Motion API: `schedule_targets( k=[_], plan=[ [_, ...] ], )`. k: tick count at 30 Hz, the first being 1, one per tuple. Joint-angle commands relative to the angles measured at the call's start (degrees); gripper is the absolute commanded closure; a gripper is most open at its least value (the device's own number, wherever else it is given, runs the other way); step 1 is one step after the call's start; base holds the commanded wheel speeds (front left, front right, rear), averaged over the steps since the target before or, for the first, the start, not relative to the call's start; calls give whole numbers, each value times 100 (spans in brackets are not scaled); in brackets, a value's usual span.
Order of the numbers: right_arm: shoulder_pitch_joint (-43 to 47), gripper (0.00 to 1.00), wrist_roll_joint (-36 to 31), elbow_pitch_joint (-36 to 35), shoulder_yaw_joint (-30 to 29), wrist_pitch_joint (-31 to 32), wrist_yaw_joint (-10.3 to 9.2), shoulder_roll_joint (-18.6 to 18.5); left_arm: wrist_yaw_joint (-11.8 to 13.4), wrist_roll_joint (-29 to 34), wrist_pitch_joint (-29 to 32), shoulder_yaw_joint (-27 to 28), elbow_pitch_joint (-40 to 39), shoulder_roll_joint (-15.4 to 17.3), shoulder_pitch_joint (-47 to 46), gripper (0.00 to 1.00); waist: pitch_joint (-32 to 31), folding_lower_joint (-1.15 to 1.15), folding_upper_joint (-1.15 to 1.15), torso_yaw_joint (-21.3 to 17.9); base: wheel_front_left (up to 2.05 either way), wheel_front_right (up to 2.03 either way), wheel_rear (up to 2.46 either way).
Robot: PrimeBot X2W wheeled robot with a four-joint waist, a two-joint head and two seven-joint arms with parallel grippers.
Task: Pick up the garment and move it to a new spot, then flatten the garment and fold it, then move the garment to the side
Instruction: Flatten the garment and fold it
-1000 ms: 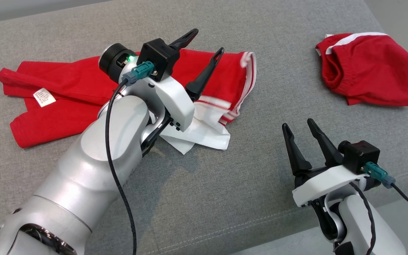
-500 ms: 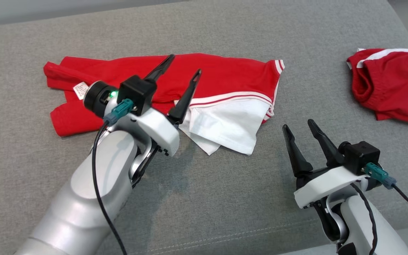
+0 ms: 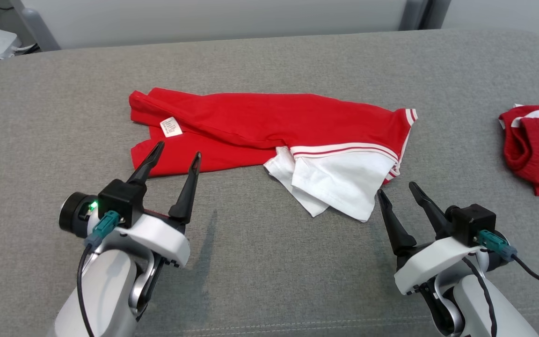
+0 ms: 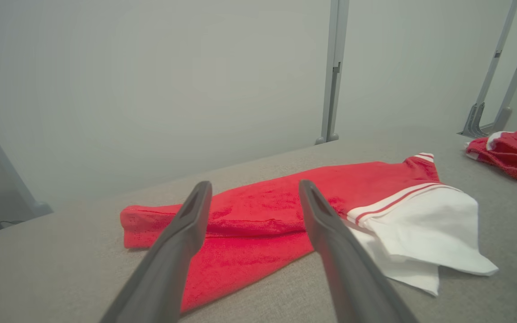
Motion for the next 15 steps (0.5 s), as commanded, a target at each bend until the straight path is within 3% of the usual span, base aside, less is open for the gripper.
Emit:
schedule_targets(
  k=[1,9,15],
  plan=[
    [18,0,60,-44,130,-76,24,-26,79,113,-27,331,-250,145,59,0,-93,0,0,130,0,0,0],
    [70,0,148,293,91,-76,24,-28,263,274,-27,1259,-710,21,1295,0,-192,0,0,436,0,0,0],
    [81,0,158,617,-193,-76,24,-54,157,349,-27,1816,-953,-295,1803,0,-122,0,0,677,0,0,0]
  ],
)
